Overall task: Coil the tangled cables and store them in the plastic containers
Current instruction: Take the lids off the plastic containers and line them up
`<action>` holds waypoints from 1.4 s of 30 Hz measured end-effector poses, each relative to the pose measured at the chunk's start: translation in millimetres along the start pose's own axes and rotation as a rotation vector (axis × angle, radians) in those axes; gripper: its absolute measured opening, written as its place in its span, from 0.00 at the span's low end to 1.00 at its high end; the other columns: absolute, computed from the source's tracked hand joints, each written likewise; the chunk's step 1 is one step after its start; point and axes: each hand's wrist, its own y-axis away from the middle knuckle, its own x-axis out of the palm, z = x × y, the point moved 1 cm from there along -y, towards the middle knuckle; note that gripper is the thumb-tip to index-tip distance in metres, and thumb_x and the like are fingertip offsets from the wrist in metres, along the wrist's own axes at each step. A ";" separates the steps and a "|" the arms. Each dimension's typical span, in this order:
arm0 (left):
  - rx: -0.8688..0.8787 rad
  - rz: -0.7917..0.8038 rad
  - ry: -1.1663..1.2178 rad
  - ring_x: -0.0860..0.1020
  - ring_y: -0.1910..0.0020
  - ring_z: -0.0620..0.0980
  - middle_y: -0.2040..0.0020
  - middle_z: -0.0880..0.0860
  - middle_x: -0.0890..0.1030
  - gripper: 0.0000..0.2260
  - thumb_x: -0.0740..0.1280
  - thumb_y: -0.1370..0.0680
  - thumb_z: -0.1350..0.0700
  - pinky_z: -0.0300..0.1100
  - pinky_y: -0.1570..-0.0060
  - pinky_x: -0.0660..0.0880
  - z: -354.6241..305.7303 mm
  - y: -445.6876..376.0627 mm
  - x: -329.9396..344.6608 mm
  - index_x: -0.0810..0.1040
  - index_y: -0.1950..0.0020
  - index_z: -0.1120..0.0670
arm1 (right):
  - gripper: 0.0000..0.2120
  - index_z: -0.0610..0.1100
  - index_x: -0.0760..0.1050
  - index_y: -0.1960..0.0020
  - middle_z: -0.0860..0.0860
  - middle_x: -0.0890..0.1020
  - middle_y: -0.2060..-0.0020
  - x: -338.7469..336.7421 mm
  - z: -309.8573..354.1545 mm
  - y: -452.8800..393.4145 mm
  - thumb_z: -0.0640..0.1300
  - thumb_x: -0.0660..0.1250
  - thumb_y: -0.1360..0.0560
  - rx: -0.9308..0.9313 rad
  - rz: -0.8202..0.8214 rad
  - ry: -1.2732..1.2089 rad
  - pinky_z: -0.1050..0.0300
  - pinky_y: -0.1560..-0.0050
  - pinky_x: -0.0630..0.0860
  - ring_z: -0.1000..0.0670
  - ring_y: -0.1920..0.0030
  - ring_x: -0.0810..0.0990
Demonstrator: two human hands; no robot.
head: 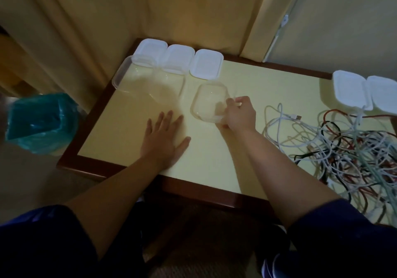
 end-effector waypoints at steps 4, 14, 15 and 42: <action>0.006 -0.009 0.038 0.42 0.17 0.53 0.15 0.50 0.45 0.35 0.46 0.21 0.30 0.58 0.20 0.40 -1.3 -0.7 0.7 0.47 0.17 0.41 | 0.21 0.45 0.77 0.39 0.46 0.83 0.46 16.3 11.6 -15.1 0.57 0.63 0.24 0.028 0.006 0.079 0.45 0.43 0.82 0.43 0.49 0.85; 0.020 -0.047 0.096 0.43 0.17 0.54 0.15 0.51 0.48 0.34 0.51 0.20 0.32 0.59 0.20 0.41 1.6 1.5 0.6 0.52 0.17 0.43 | 0.19 0.45 0.76 0.30 0.52 0.84 0.50 33.8 19.9 -22.0 0.51 0.62 0.18 0.025 0.037 0.104 0.62 0.50 0.72 0.57 0.63 0.80; 0.020 -0.048 0.092 0.43 0.17 0.54 0.15 0.51 0.48 0.34 0.51 0.20 0.31 0.59 0.20 0.41 1.4 1.1 0.8 0.52 0.17 0.43 | 0.19 0.45 0.76 0.30 0.54 0.83 0.57 33.5 19.9 -21.7 0.51 0.62 0.18 0.033 0.041 0.091 0.65 0.56 0.72 0.60 0.69 0.79; 0.342 -0.436 0.235 0.81 0.51 0.54 0.46 0.53 0.82 0.14 0.66 0.22 0.48 0.50 0.51 0.78 -167.2 -46.2 -73.0 0.82 0.42 0.53 | 0.15 0.49 0.77 0.32 0.44 0.85 0.43 -192.2 9.6 53.4 0.46 0.69 0.18 -0.109 0.037 -0.516 0.49 0.50 0.85 0.44 0.53 0.87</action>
